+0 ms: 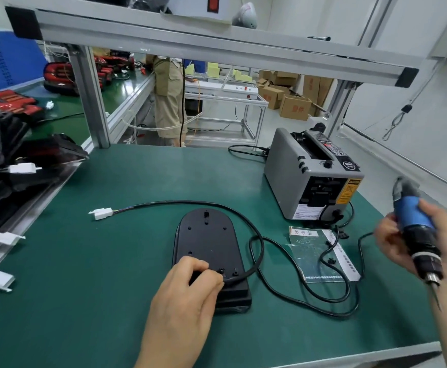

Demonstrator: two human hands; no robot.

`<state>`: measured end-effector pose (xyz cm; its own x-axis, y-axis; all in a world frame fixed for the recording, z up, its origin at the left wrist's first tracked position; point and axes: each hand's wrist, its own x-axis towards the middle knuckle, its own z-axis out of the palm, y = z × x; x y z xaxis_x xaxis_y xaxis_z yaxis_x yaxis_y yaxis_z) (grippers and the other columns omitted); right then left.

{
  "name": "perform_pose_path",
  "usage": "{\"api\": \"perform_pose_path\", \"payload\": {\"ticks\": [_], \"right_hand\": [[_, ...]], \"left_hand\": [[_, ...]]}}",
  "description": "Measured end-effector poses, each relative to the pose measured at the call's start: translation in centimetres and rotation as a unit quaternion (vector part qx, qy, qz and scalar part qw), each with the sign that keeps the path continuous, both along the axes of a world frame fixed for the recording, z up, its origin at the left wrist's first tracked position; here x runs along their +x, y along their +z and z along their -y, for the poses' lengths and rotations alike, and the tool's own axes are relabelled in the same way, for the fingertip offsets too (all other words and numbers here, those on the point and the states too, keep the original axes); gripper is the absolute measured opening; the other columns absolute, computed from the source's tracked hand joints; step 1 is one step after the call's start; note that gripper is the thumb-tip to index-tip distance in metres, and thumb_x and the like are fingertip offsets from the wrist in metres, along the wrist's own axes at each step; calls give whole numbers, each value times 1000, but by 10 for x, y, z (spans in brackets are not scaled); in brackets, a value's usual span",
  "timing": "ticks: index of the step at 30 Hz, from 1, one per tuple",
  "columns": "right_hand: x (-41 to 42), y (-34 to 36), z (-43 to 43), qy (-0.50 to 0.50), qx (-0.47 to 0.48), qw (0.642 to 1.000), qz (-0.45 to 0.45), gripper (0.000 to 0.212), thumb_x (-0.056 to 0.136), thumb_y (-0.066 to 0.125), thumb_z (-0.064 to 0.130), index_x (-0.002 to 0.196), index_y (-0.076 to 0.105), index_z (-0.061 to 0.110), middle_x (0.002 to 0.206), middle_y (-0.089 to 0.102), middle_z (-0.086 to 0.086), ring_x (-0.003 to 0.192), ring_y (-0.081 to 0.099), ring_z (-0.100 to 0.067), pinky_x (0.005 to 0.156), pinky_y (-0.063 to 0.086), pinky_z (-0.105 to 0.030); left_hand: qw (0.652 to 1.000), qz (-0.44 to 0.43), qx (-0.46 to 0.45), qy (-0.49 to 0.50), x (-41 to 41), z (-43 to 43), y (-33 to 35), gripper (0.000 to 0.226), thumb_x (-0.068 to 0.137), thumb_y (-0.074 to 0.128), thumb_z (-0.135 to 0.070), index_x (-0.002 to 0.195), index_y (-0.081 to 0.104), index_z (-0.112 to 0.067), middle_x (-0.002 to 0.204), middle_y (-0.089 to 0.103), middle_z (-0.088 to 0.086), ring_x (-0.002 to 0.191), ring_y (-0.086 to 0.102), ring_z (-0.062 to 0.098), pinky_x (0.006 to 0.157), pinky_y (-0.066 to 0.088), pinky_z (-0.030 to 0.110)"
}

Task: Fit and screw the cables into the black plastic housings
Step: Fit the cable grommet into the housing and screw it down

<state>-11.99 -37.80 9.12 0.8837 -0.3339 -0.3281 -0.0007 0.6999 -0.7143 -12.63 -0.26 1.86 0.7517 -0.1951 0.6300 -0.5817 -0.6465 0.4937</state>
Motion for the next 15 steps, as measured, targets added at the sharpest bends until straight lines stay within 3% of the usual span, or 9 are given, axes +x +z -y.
{"api": "perform_pose_path", "payload": {"ticks": [2, 5, 7, 9, 13, 15], "right_hand": [[0, 15, -22, -25, 2, 997, 67, 39, 70, 71, 37, 87, 48, 11, 74, 54, 2, 68, 58, -8, 69, 58, -30], [7, 32, -56, -24, 30, 991, 129, 42, 75, 68, 32, 104, 52, 7, 95, 64, -1, 79, 68, -11, 64, 58, -24], [14, 41, -80, 9, 75, 984, 158, 50, 73, 68, 29, 114, 55, 4, 108, 62, -3, 65, 62, -5, 57, 54, -16], [24, 46, -103, 41, 86, 980, 177, 43, 74, 66, 29, 103, 66, -1, 109, 62, -1, 57, 54, -2, 53, 50, -13], [44, 52, -152, 51, 6, 973, 224, 40, 77, 63, 30, 109, 52, 8, 115, 67, -10, 55, 54, -5, 51, 50, -16], [53, 54, -174, 43, -40, 966, 250, 30, 82, 61, 27, 105, 51, 10, 108, 70, -9, 55, 54, -8, 52, 50, -18]], "left_hand": [[1000, 2, 0, 0, 0, 0, 0, 11, 78, 72, -14, 77, 65, -22, 89, 56, -6, 78, 50, 9, 51, 45, 23], [1000, 1, 0, -2, 0, -1, 0, 13, 76, 74, -13, 77, 64, -23, 89, 56, -5, 78, 51, 9, 50, 47, 25], [1000, 3, 2, -3, 1, -1, 0, 14, 78, 73, -13, 78, 63, -23, 89, 56, -5, 78, 51, 9, 50, 46, 24], [1000, 8, 6, -3, 1, -1, 1, 12, 80, 70, -15, 78, 63, -23, 88, 55, -6, 77, 50, 8, 50, 45, 22], [1000, 19, 16, -7, 3, -1, 2, 6, 80, 68, -21, 78, 64, -23, 86, 54, -7, 75, 49, 8, 50, 44, 22], [1000, 21, 21, -9, 3, -2, 2, 6, 77, 68, -20, 78, 64, -23, 86, 53, -7, 76, 50, 9, 50, 45, 22]]}}
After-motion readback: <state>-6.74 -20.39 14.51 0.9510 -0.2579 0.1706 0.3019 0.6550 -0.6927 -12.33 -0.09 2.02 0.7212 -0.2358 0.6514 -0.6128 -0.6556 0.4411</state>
